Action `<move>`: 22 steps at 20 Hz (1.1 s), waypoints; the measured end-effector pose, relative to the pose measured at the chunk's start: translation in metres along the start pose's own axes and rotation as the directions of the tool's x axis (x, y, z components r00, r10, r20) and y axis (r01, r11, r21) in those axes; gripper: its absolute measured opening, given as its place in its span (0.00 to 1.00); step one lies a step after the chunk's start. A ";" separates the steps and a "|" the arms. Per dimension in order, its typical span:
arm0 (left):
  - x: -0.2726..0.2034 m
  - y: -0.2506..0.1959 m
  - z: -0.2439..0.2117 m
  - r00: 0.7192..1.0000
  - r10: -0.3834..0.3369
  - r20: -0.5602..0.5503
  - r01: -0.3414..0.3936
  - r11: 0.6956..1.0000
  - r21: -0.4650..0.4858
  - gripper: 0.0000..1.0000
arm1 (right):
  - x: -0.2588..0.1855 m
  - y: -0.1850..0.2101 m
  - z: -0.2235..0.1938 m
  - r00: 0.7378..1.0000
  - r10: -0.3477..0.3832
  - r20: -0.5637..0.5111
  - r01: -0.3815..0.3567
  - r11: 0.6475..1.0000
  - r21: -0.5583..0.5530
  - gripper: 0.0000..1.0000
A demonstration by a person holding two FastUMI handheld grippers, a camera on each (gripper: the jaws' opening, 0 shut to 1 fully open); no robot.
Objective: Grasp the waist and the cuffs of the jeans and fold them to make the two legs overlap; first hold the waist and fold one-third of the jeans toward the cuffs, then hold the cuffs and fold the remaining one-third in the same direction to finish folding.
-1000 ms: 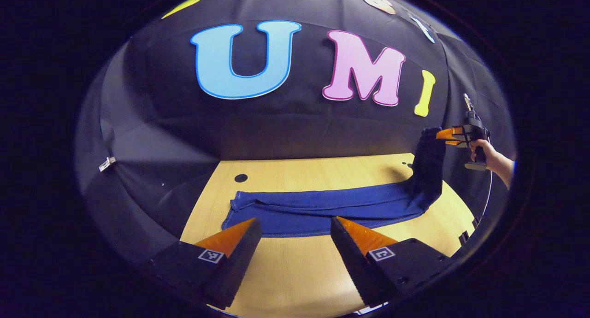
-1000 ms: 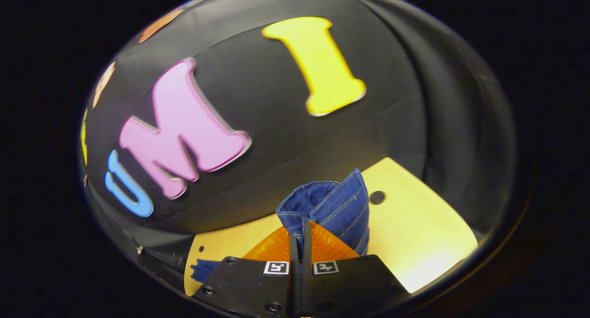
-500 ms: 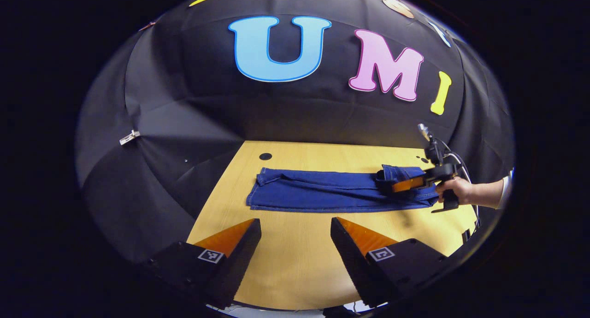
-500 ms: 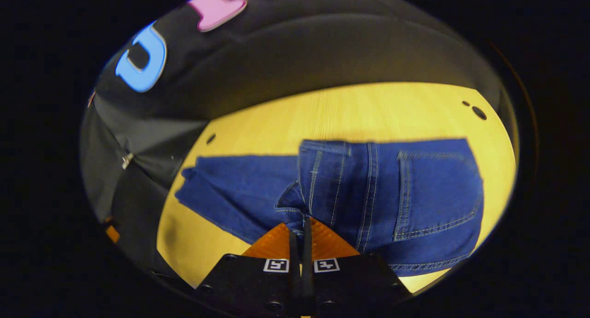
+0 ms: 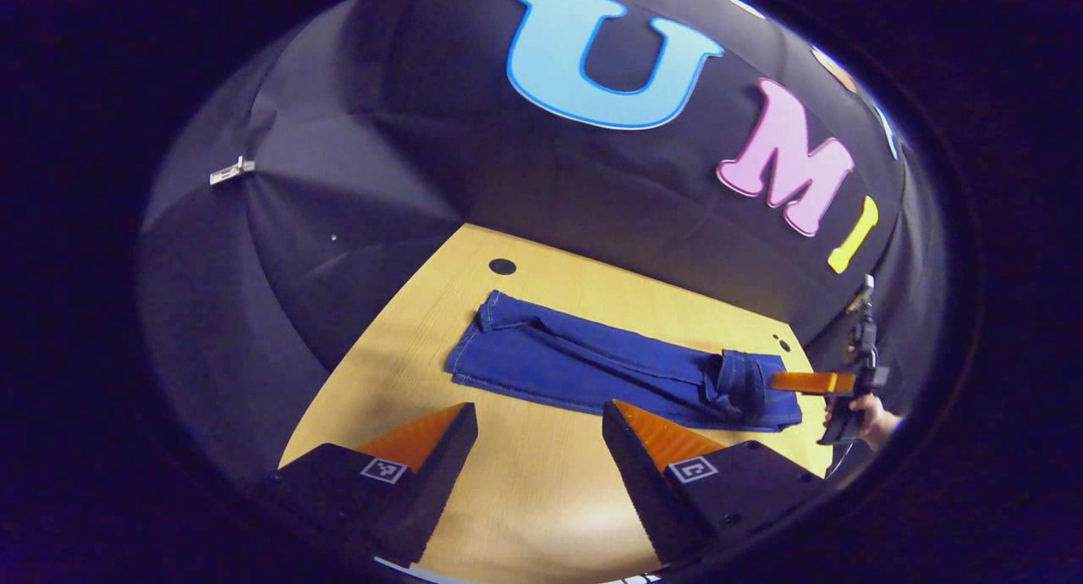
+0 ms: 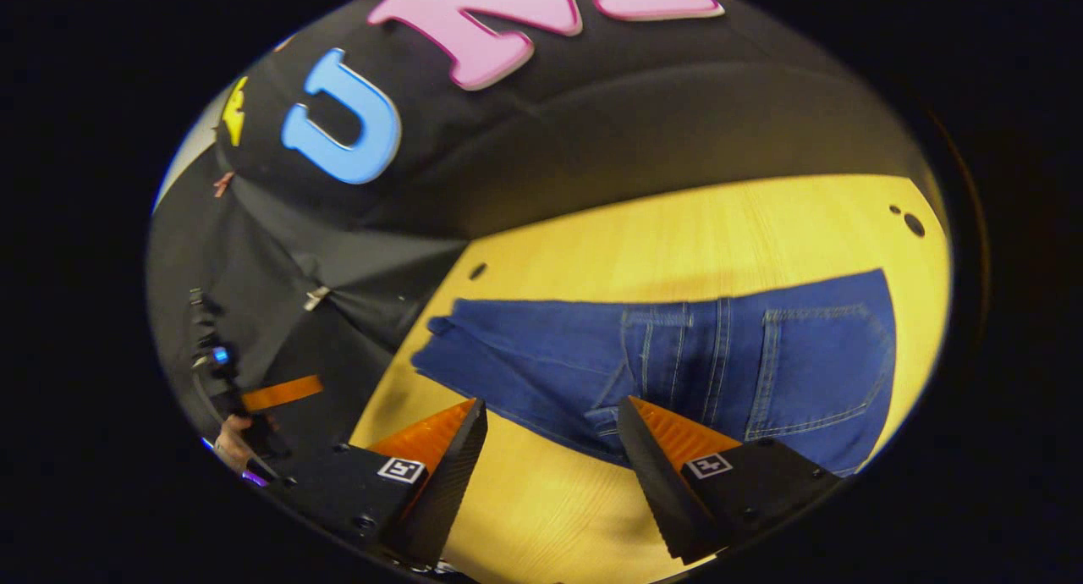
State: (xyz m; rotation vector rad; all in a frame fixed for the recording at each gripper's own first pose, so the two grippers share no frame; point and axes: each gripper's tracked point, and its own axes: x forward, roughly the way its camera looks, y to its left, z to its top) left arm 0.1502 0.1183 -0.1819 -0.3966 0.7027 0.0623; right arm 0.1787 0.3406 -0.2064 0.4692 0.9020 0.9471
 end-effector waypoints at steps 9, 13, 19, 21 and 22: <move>0.145 0.082 0.006 0.943 0.162 -0.292 -0.218 0.961 -0.170 0.96 | -0.121 -0.112 -0.050 0.972 -0.233 0.013 0.228 0.960 0.160 0.95; 0.172 0.096 -0.010 0.884 0.232 -0.406 -0.268 0.963 -0.035 0.92 | -0.164 -0.141 -0.055 0.951 -0.308 0.032 0.297 0.936 0.189 0.95; 0.181 0.080 -0.039 0.794 0.263 -0.549 -0.226 0.965 0.137 0.96 | -0.188 -0.163 -0.062 0.938 -0.346 0.021 0.333 0.916 0.222 0.95; 0.182 0.074 -0.038 0.776 0.278 -0.566 -0.176 0.957 0.230 0.96 | -0.185 -0.161 -0.063 0.942 -0.336 0.013 0.324 0.919 0.223 0.95; 0.183 0.072 -0.040 0.768 0.269 -0.581 -0.150 0.958 0.246 0.95 | -0.182 -0.159 -0.061 0.944 -0.329 0.014 0.317 0.921 0.228 0.95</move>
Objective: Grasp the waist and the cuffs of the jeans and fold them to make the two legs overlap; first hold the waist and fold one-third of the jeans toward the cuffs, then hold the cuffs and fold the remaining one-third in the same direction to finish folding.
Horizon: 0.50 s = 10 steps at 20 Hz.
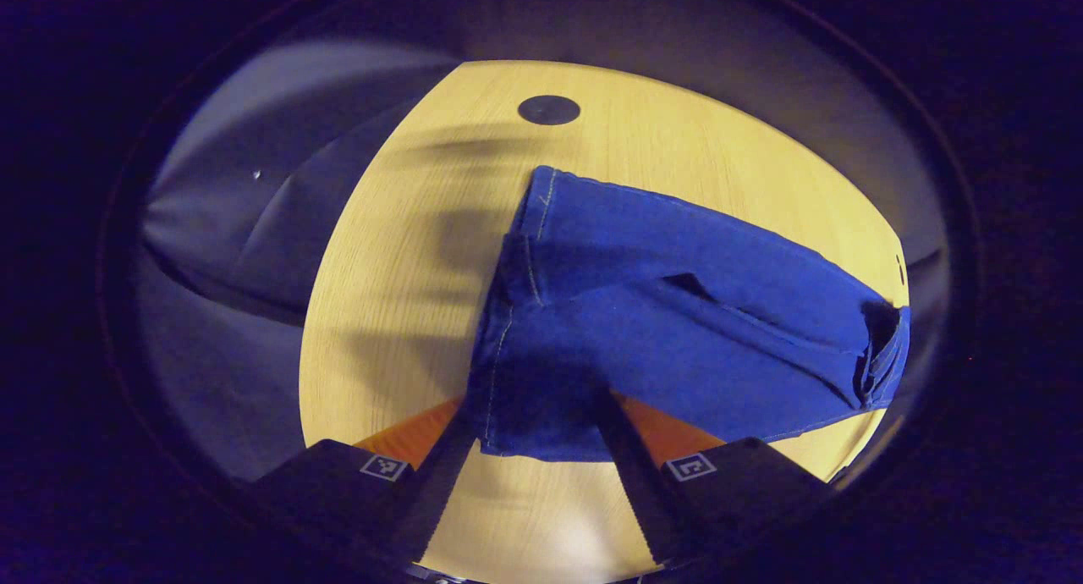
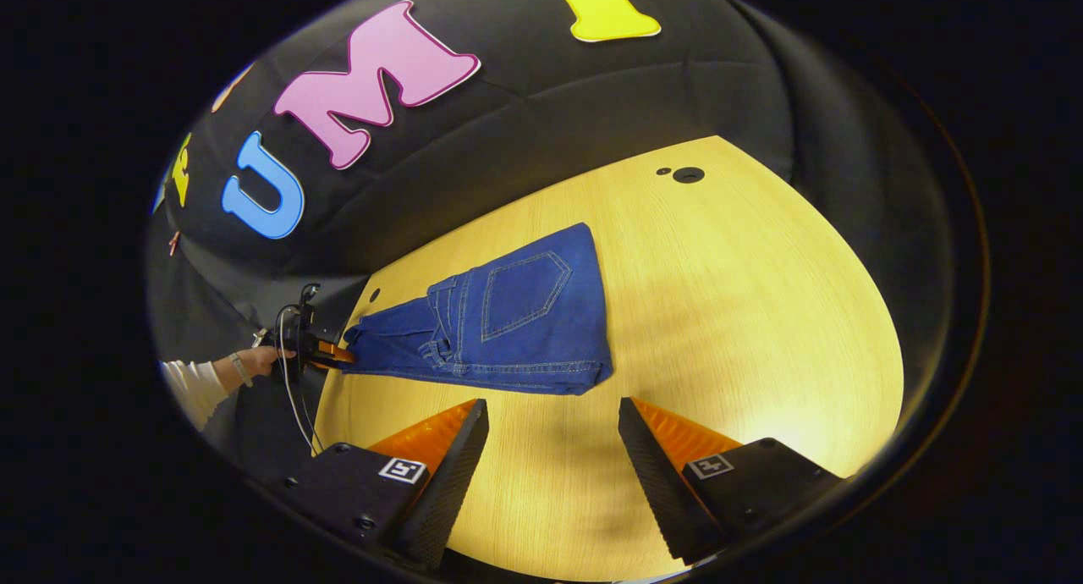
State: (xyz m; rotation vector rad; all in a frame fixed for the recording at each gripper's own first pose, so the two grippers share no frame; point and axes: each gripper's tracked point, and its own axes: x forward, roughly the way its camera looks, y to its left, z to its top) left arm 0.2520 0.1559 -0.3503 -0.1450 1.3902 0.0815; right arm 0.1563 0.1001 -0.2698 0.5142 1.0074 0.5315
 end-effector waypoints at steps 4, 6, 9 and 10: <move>0.001 -0.014 -0.003 0.998 -0.031 -0.057 0.034 0.998 0.056 0.80 | 0.004 0.011 -0.004 1.000 0.020 -0.010 -0.020 1.000 -0.013 0.95; -0.002 -0.026 0.000 0.998 -0.023 -0.059 0.028 0.996 0.087 0.30 | 0.003 0.010 -0.009 1.000 0.011 -0.022 -0.012 0.999 -0.035 0.95; -0.006 -0.024 0.002 0.999 -0.007 -0.040 0.010 0.998 0.064 0.13 | 0.000 0.013 -0.005 1.000 0.016 -0.014 -0.016 0.999 -0.028 0.95; -0.010 -0.028 0.004 1.000 -0.017 -0.019 0.018 0.999 0.046 0.08 | -0.002 0.014 -0.002 1.000 0.017 -0.004 -0.017 1.000 -0.024 0.95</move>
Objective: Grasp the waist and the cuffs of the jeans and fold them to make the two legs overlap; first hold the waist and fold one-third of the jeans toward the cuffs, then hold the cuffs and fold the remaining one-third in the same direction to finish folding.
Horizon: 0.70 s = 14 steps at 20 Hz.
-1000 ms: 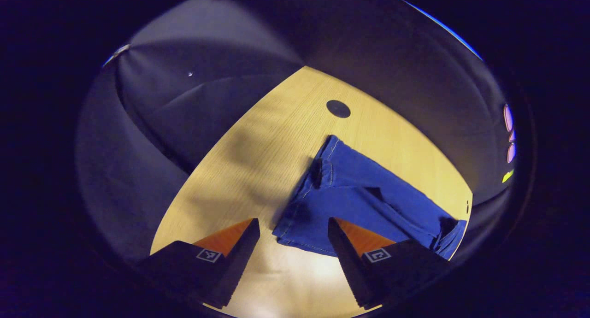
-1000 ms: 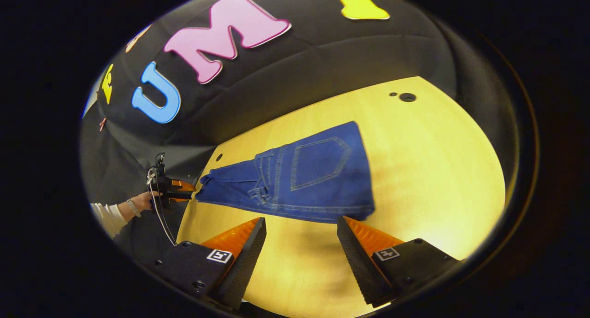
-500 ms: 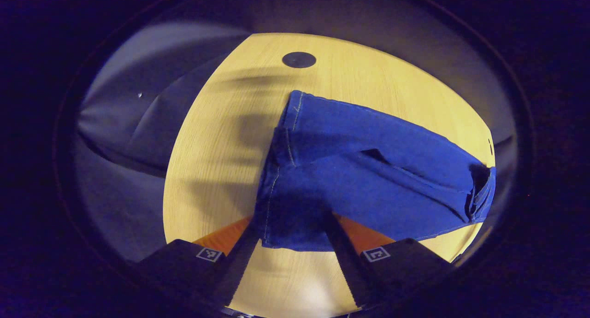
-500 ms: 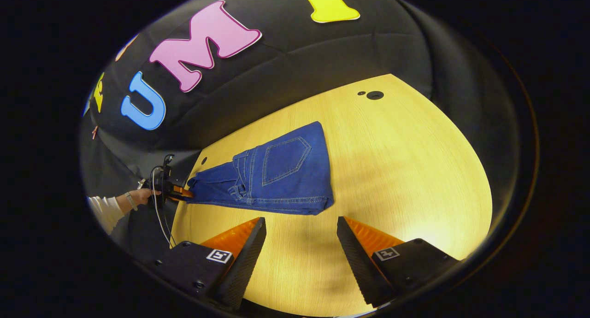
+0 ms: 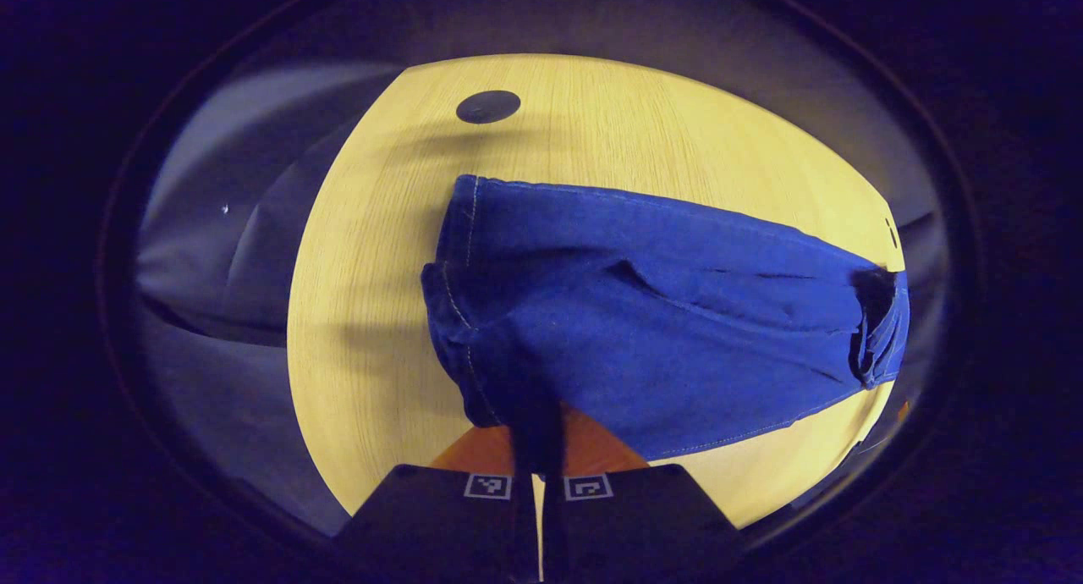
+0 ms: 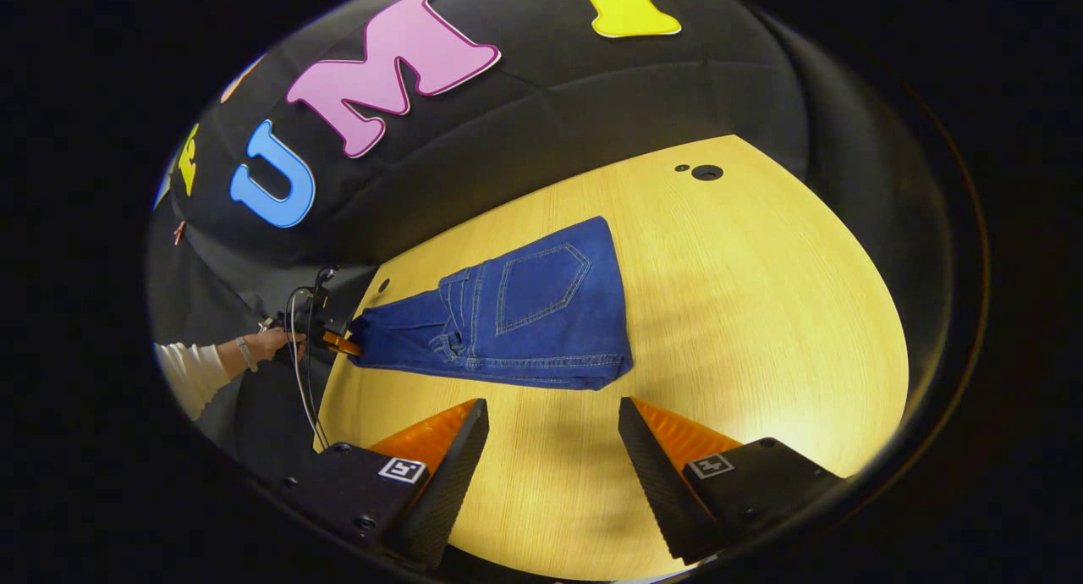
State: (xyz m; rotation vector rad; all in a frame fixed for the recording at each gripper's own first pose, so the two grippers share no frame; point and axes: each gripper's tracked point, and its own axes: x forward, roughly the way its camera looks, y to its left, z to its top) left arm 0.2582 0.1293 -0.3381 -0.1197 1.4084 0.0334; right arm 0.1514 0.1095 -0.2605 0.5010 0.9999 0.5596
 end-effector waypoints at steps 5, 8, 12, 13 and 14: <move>-0.085 -0.047 0.028 0.969 -0.130 0.209 0.111 0.989 0.101 0.06 | -0.022 0.013 0.014 0.997 0.011 0.073 -0.012 1.000 0.013 0.95; -0.157 -0.092 0.042 0.915 -0.242 0.324 0.181 0.961 0.208 0.06 | -0.047 0.025 0.015 0.992 0.020 0.122 -0.022 1.000 0.017 0.95; -0.237 -0.206 0.040 0.818 -0.436 0.375 0.308 0.883 0.355 0.06 | -0.096 0.034 0.002 0.984 0.000 0.178 0.000 1.000 -0.003 0.95; -0.250 -0.243 0.037 0.793 -0.489 0.364 0.349 0.854 0.385 0.06 | -0.111 0.036 -0.002 0.981 -0.008 0.195 0.011 1.000 -0.011 0.95; -0.257 -0.278 0.035 0.767 -0.538 0.351 0.380 0.820 0.427 0.06 | -0.126 0.037 -0.004 0.977 -0.016 0.213 0.019 1.000 -0.011 0.95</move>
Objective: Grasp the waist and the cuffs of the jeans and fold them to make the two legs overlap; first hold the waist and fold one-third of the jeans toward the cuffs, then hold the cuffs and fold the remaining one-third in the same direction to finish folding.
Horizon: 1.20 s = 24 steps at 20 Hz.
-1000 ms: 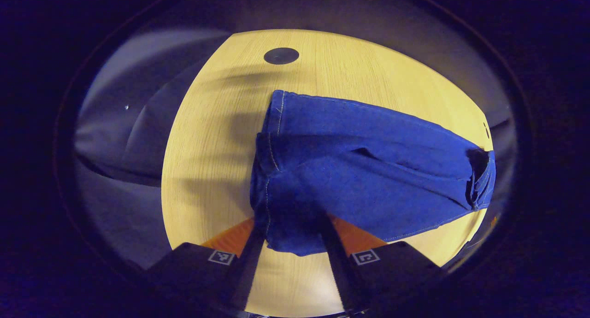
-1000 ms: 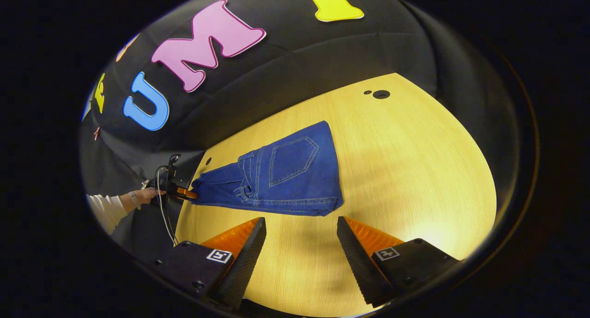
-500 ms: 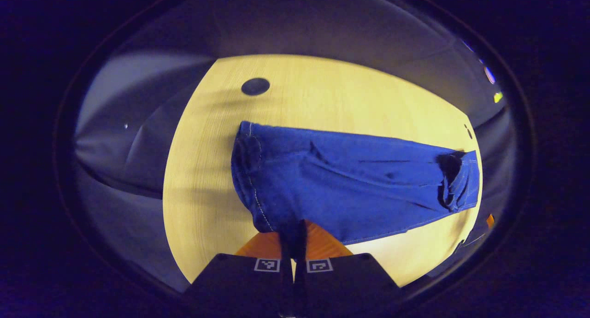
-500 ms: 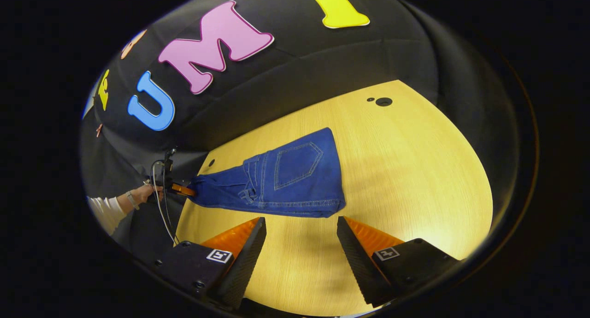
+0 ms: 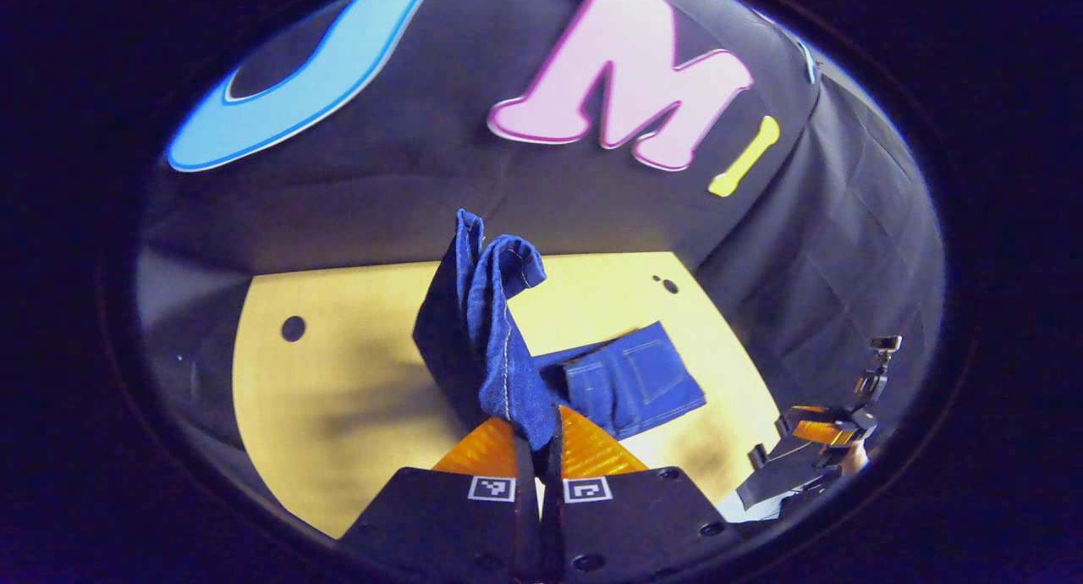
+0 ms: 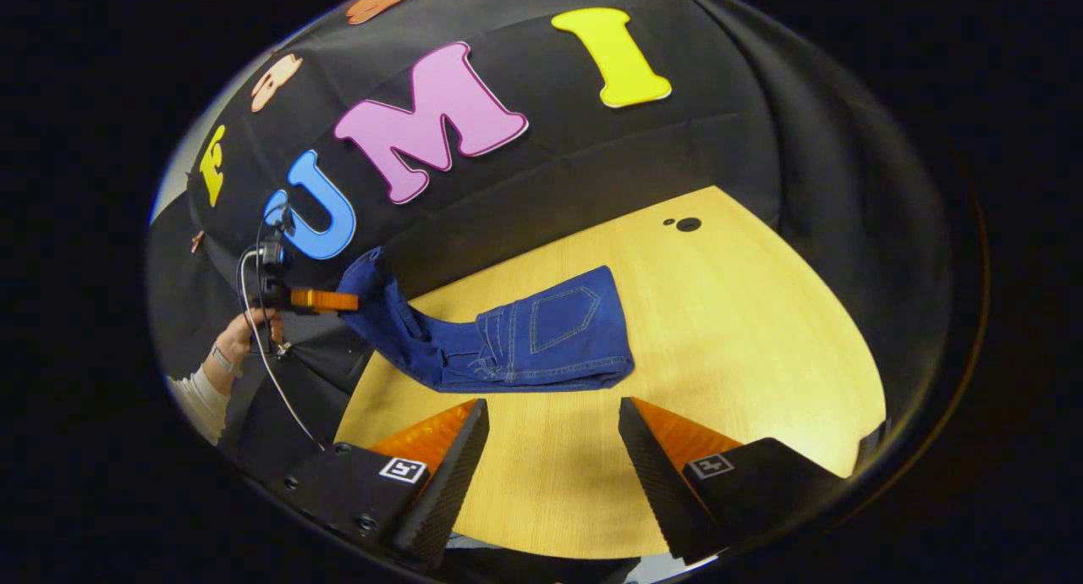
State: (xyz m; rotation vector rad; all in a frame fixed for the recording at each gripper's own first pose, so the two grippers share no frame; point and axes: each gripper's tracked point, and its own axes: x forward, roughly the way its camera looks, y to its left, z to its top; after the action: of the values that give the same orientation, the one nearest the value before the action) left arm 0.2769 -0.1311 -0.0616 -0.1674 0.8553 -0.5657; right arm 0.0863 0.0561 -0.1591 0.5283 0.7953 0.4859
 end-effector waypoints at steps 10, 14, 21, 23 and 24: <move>0.231 -0.170 -0.092 0.961 0.081 -0.265 -0.028 0.980 0.197 0.09 | -0.109 -0.102 0.021 0.989 -0.085 0.118 0.073 0.993 0.098 0.95; 0.276 -0.172 -0.144 0.919 0.251 -0.304 -0.166 0.946 0.278 0.26 | -0.116 -0.161 0.027 0.990 -0.114 0.081 0.113 0.993 0.020 0.95; 0.219 -0.260 -0.107 0.978 0.209 -0.013 -0.179 0.868 0.463 0.99 | -0.101 -0.159 0.069 0.998 -0.017 0.057 0.028 0.978 -0.208 0.95; 0.180 -0.277 -0.101 0.982 0.174 0.078 -0.190 0.871 0.454 0.99 | -0.099 -0.141 0.083 0.997 0.012 0.079 0.008 0.971 -0.239 0.95; 0.154 -0.283 -0.093 0.977 0.163 0.138 -0.208 0.874 0.439 0.99 | -0.100 -0.128 0.091 0.994 0.026 0.103 0.001 0.967 -0.255 0.95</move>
State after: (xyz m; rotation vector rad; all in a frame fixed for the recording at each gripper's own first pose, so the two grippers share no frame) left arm 0.1725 -0.4439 -0.1232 0.3106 0.6159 -0.5555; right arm 0.1222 -0.1244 -0.1304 0.3168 0.6172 0.5586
